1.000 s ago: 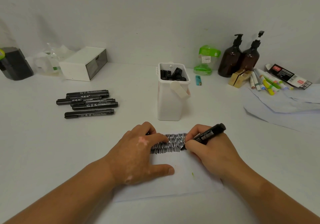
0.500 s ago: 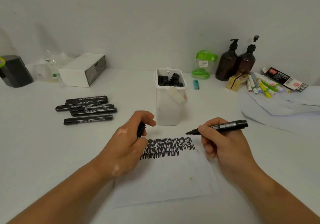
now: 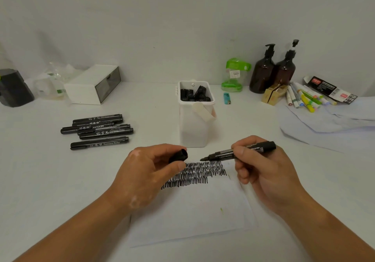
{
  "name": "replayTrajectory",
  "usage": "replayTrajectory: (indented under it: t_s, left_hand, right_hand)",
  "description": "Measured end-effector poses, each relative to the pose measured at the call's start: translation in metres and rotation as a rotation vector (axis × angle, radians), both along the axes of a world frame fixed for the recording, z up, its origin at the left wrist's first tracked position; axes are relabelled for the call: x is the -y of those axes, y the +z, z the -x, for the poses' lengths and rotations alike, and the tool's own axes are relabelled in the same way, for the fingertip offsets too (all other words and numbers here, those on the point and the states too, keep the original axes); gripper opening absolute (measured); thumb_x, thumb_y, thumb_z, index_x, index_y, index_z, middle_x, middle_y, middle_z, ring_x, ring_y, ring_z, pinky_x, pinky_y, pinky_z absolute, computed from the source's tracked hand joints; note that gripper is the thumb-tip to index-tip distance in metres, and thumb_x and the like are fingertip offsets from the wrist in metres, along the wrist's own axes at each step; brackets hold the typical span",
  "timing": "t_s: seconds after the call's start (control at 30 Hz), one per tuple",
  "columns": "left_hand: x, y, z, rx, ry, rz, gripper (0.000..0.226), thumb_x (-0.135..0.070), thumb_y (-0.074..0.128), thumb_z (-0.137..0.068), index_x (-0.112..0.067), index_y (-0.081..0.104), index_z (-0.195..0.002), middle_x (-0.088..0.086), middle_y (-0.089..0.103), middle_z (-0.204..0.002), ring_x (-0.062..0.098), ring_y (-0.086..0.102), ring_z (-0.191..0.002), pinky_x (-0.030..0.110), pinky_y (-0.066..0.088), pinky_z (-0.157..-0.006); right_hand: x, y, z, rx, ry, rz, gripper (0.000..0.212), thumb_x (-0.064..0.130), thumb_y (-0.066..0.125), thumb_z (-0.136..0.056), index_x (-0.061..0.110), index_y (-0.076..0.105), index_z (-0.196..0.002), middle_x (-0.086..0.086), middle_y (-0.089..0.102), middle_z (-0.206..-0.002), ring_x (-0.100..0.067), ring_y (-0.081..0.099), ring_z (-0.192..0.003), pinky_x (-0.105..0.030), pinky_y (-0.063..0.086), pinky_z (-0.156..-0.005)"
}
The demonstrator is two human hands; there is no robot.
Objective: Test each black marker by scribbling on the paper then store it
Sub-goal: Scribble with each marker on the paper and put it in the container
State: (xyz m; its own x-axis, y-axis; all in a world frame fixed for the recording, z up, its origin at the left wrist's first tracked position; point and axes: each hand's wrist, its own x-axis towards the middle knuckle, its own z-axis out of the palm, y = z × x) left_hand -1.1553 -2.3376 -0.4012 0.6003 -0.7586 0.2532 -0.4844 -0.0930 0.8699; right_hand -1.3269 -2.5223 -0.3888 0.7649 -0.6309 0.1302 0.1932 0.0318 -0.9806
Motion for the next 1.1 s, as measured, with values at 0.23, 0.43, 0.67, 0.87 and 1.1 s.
replayTrajectory:
  t_s: [0.23,0.43,0.67,0.87,1.1]
  left_hand:
    - [-0.001,0.001,0.005,0.085,-0.022,-0.068,0.029,-0.030,0.079,-0.077,-0.043,0.073,-0.102,-0.023,0.074,-0.088,0.004,0.071,-0.080,0.015,0.056,-0.074]
    - [-0.002,0.001,0.006,0.104,-0.107,-0.061,0.025,-0.027,0.082,-0.077,-0.036,0.071,-0.097,-0.014,0.074,-0.086,0.015,0.070,-0.078,0.029,0.057,-0.075]
    - [-0.004,0.005,0.007,0.062,-0.138,-0.012,0.022,-0.036,0.072,-0.079,-0.040,0.072,-0.101,-0.014,0.075,-0.088,0.009,0.072,-0.080,0.015,0.055,-0.071]
    - [-0.005,0.006,0.009,0.009,-0.122,0.014,0.021,-0.033,0.075,-0.077,-0.039,0.075,-0.098,-0.014,0.077,-0.084,0.006,0.072,-0.073,0.012,0.053,-0.066]
    - [-0.007,0.010,0.010,-0.041,-0.138,0.026,0.026,-0.033,0.074,-0.075,-0.040,0.074,-0.100,-0.011,0.077,-0.084,0.008,0.073,-0.073,0.015,0.056,-0.068]
  right_hand:
    - [-0.001,-0.001,0.000,0.049,0.070,-0.082,0.020,0.015,0.060,-0.081,0.008,0.079,-0.083,-0.016,0.064,-0.062,-0.023,0.057,-0.052,-0.029,0.048,-0.046]
    - [-0.010,0.000,0.000,-0.033,0.112,0.019,0.016,0.025,0.071,-0.074,0.014,0.076,-0.085,-0.018,0.070,-0.067,-0.022,0.060,-0.053,-0.028,0.050,-0.049]
    - [-0.014,0.002,0.002,-0.080,0.147,0.125,0.003,0.019,0.069,-0.083,0.019,0.072,-0.084,-0.018,0.077,-0.079,-0.024,0.069,-0.061,-0.028,0.054,-0.054]
    - [-0.016,0.003,0.000,-0.100,0.185,0.148,0.005,0.024,0.066,-0.087,0.020,0.068,-0.085,-0.017,0.077,-0.082,-0.021,0.064,-0.061,-0.027,0.052,-0.054]
    - [-0.017,0.002,0.001,-0.078,0.237,0.094,0.018,0.037,0.069,-0.081,0.020,0.067,-0.086,-0.018,0.076,-0.084,-0.022,0.062,-0.060,-0.028,0.052,-0.055]
